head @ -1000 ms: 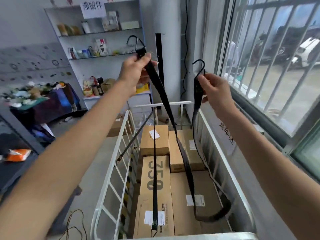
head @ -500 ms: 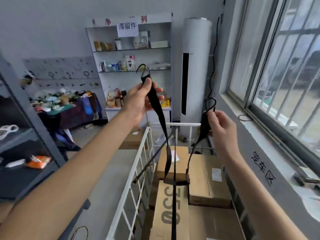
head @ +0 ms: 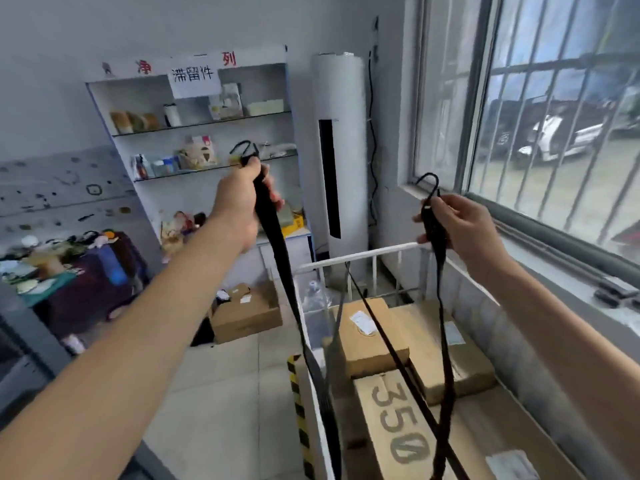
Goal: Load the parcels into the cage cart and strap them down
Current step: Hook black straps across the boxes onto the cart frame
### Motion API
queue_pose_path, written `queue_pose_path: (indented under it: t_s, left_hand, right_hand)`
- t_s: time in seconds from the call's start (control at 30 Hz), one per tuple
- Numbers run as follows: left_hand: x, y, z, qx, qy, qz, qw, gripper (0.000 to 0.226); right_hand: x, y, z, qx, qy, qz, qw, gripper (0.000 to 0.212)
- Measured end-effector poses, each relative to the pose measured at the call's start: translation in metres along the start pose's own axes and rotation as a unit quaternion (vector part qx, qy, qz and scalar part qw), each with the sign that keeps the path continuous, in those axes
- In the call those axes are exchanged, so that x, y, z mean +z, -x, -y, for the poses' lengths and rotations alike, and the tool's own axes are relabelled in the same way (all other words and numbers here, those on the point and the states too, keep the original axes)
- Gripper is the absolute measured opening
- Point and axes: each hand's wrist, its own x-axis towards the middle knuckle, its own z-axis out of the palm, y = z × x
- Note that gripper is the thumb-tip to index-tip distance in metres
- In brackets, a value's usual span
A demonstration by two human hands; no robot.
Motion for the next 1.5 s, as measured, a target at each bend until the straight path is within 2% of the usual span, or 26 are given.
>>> queue_pose_path:
  t_s: [0.2, 0.3, 0.67, 0.87, 1.2, 1.37, 1.5]
  left_hand:
    - [-0.021, -0.037, 0.022, -0.053, 0.086, 0.130, 0.986, 0.022]
    - [-0.024, -0.069, 0.027, -0.061, 0.099, 0.165, 0.979, 0.021]
    - [-0.039, -0.237, 0.027, -0.043, -0.040, 0.245, 0.968, 0.016]
    - [-0.030, -0.333, 0.024, -0.017, -0.039, 0.277, 0.960, 0.016]
    - [0.030, -0.489, 0.072, -0.025, -0.011, 0.413, 0.910, 0.015]
    - [0.103, -0.553, 0.073, -0.081, 0.076, 0.451, 0.885, 0.016]
    - [0.179, -0.571, 0.077, -0.140, 0.129, 0.461, 0.867, 0.020]
  right_hand:
    - [0.021, -0.015, -0.001, -0.035, 0.014, -0.074, 0.997, 0.018]
    - [0.030, -0.028, -0.007, -0.043, 0.025, -0.106, 0.993, 0.018]
    - [0.117, -0.162, -0.043, -0.066, 0.003, -0.170, 0.983, 0.017]
    - [0.173, -0.254, -0.052, -0.075, -0.002, -0.174, 0.982, 0.018]
    - [0.182, -0.380, -0.089, -0.097, 0.018, -0.251, 0.963, 0.017]
    - [0.145, -0.435, -0.086, -0.096, 0.073, -0.302, 0.946, 0.017]
    - [0.092, -0.449, -0.067, -0.105, 0.116, -0.356, 0.921, 0.015]
